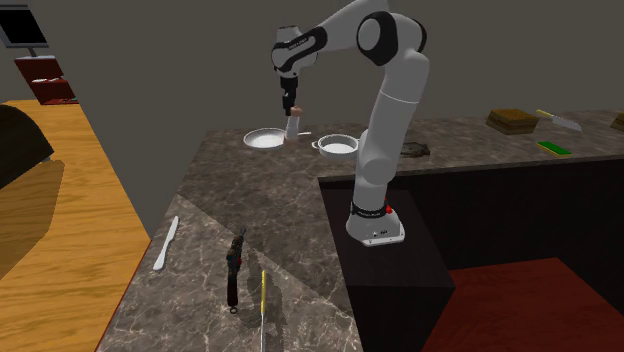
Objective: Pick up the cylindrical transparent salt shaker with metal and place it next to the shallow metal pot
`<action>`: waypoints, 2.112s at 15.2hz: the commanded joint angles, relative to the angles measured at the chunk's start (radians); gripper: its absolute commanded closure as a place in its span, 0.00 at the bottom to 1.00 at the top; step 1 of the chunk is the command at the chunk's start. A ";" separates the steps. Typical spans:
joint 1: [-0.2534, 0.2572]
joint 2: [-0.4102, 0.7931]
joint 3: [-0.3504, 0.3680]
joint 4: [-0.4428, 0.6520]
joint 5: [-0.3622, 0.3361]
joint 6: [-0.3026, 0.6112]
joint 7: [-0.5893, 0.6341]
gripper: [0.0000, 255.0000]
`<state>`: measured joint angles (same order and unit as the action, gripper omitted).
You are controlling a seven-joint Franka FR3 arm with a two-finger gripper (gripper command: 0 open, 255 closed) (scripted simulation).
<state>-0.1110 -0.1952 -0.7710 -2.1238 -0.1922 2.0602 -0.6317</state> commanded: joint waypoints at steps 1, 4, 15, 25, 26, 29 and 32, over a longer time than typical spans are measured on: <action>0.000 0.009 -0.005 -0.022 0.004 0.030 -0.003 1.00; 0.001 0.025 -0.014 -0.050 0.012 0.072 -0.009 1.00; 0.005 0.081 -0.036 -0.114 0.048 0.180 -0.034 1.00; 0.005 0.081 -0.036 -0.114 0.048 0.180 -0.034 0.00; 0.003 0.056 -0.028 -0.098 0.030 0.145 -0.020 0.00; -0.001 -0.002 -0.002 -0.047 -0.007 0.046 0.008 0.00; -0.001 -0.002 -0.002 -0.048 -0.007 0.046 0.008 0.00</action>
<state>-0.1113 -0.1938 -0.7740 -2.1728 -0.1964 2.1110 -0.6245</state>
